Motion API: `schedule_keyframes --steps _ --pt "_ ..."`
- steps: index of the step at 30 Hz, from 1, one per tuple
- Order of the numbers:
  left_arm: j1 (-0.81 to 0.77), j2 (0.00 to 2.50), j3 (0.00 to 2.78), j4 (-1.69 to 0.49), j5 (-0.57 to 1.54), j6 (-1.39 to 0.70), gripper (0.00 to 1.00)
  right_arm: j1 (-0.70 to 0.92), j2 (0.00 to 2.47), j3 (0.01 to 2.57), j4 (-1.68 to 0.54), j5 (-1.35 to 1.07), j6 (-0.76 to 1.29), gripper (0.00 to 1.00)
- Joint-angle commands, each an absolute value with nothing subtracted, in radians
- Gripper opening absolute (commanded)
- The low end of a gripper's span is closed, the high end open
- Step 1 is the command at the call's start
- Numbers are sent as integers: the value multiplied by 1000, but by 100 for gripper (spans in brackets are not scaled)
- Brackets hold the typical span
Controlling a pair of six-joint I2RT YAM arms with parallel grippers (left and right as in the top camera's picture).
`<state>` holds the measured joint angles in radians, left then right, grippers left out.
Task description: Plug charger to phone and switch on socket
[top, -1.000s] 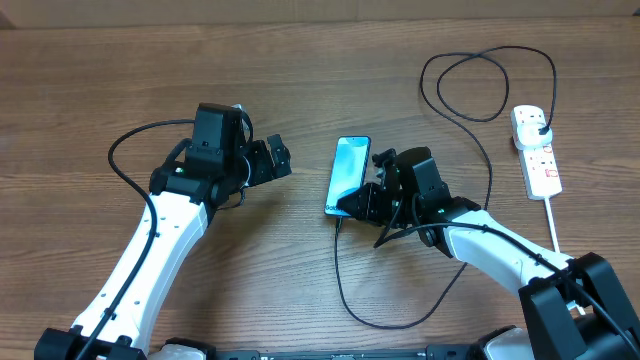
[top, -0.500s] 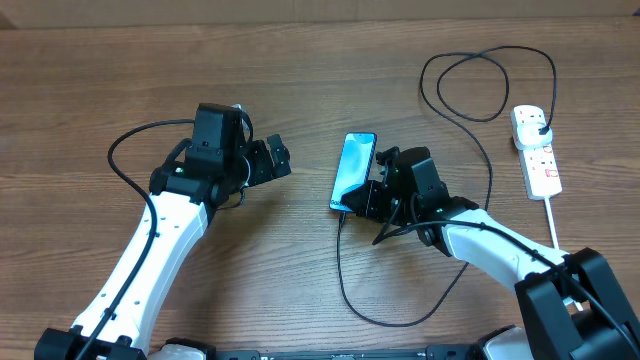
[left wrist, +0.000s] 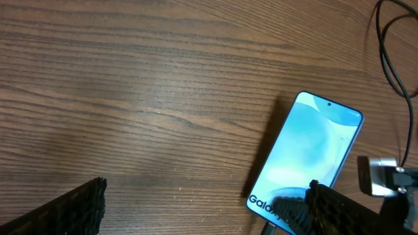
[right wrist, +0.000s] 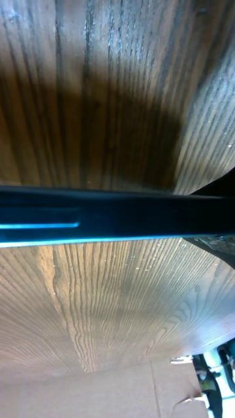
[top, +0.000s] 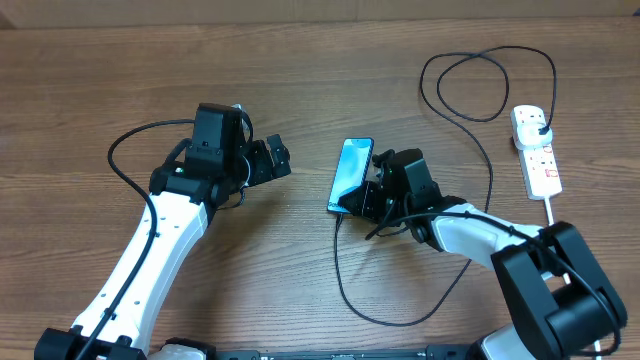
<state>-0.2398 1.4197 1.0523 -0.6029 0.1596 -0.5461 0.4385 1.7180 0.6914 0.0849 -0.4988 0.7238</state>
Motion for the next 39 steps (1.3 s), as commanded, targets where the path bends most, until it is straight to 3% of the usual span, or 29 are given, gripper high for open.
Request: schedule_keyframes --steps 1,25,36,39 --pt "-234 1402 1061 -602 147 -527 100 439 1731 706 109 -516 752 4" --pt "-234 1402 1061 -602 147 -527 100 510 1806 720 227 -512 792 6" --pt "-234 1402 1061 -602 146 -527 100 511 1809 720 236 -513 792 15" --pt "-234 1402 1061 -602 146 -527 100 511 1809 720 235 -513 792 23"
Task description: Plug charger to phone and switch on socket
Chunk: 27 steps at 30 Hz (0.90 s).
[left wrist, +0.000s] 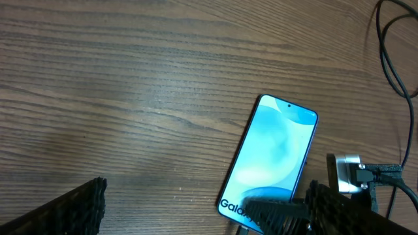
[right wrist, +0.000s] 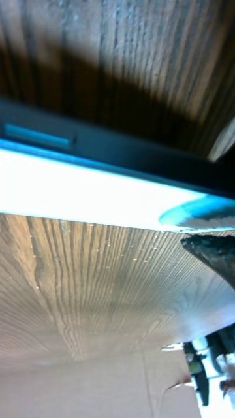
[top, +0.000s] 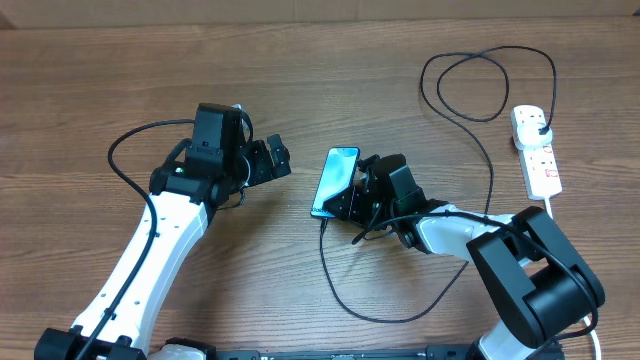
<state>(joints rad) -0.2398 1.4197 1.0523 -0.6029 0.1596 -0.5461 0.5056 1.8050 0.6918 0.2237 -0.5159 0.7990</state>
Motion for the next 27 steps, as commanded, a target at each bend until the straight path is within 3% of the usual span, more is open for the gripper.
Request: schedule_keyframes --steps 1,10,16,27 --pt "-234 1402 1061 -602 146 -527 100 509 1809 720 235 -513 792 23" --pt "-234 1402 1061 -602 146 -527 100 508 1808 720 239 -496 793 31" --pt "-234 1402 1061 -602 146 -527 100 506 1805 721 230 -477 793 49" --pt "-234 1402 1061 -602 146 -527 100 490 1748 721 143 -377 791 50"
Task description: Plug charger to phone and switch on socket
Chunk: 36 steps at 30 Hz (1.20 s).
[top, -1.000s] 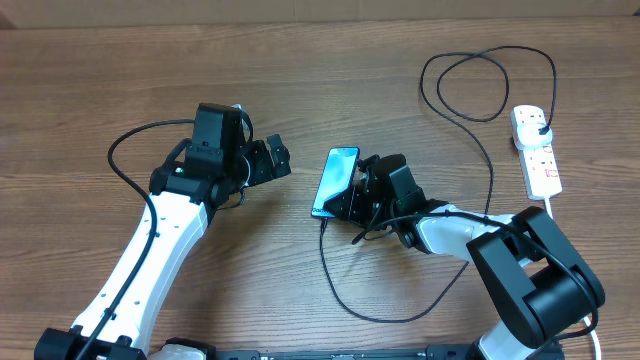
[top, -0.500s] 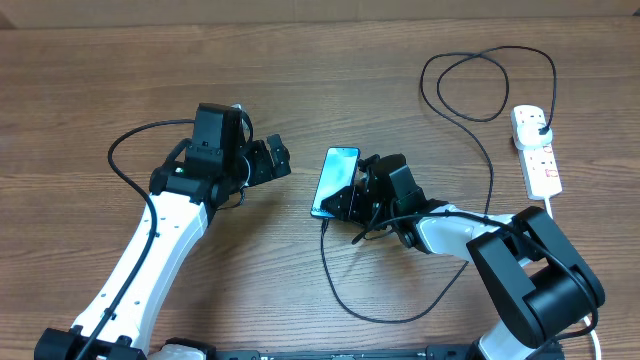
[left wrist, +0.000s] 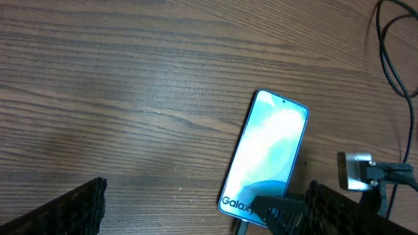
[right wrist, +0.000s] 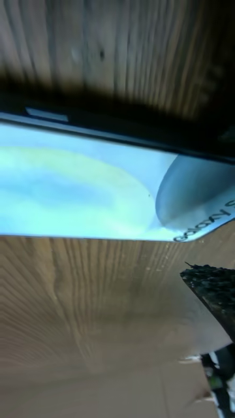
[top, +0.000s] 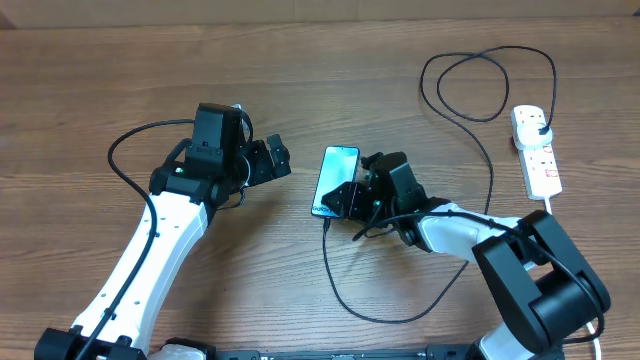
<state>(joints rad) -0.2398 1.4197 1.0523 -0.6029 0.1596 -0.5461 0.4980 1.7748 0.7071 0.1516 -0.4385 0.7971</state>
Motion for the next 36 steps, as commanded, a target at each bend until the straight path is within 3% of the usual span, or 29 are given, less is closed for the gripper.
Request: schedule_keyframes --steps 1,27,33,36 --pt "-234 1402 1061 -602 146 -527 100 490 1746 721 141 -373 788 50" --pt "-234 1402 1061 -602 146 -527 100 490 1611 727 -8 -225 804 50" --pt "-234 1402 1061 -602 146 -527 100 442 1588 867 -263 -225 748 51" --pt "-234 1402 1061 -602 146 -527 100 398 1588 994 -484 -225 667 57"
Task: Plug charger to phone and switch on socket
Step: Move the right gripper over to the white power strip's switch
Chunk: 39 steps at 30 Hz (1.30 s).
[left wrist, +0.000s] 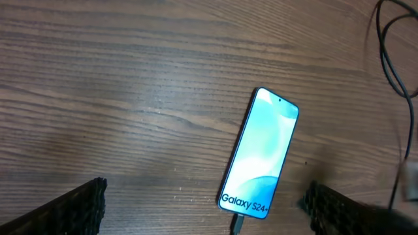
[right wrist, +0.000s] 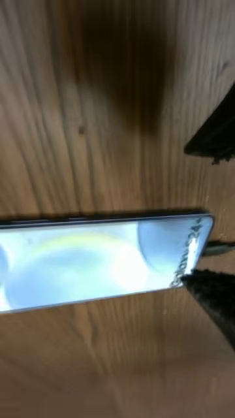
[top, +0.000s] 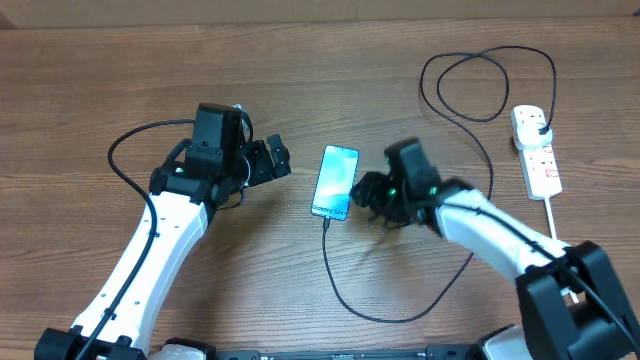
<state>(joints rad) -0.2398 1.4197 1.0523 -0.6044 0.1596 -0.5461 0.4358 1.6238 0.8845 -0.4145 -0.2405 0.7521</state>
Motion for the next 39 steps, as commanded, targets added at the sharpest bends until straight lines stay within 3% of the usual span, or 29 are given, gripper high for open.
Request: schedule_keyframes --steps 1,8,12,24,26,30,39 --pt "-234 1402 1061 -602 146 -527 100 381 1588 1043 -565 -224 625 58" --pt "-234 1402 1061 -602 146 -527 100 202 1588 1310 -1032 -147 471 72" --pt "-234 1402 1061 -602 146 -527 100 59 1588 1376 -1147 -110 435 77" --pt "-234 1402 1061 -602 147 -527 99 -278 1614 1375 -1164 110 418 78" --pt "-234 1402 1061 -602 146 -527 100 -309 1624 1375 -1153 144 417 81" --pt "-234 1402 1061 -602 146 -527 100 -353 1633 1374 -1056 146 418 100" --pt "-234 1402 1061 -602 146 -527 100 -391 1638 1334 -891 177 422 100"
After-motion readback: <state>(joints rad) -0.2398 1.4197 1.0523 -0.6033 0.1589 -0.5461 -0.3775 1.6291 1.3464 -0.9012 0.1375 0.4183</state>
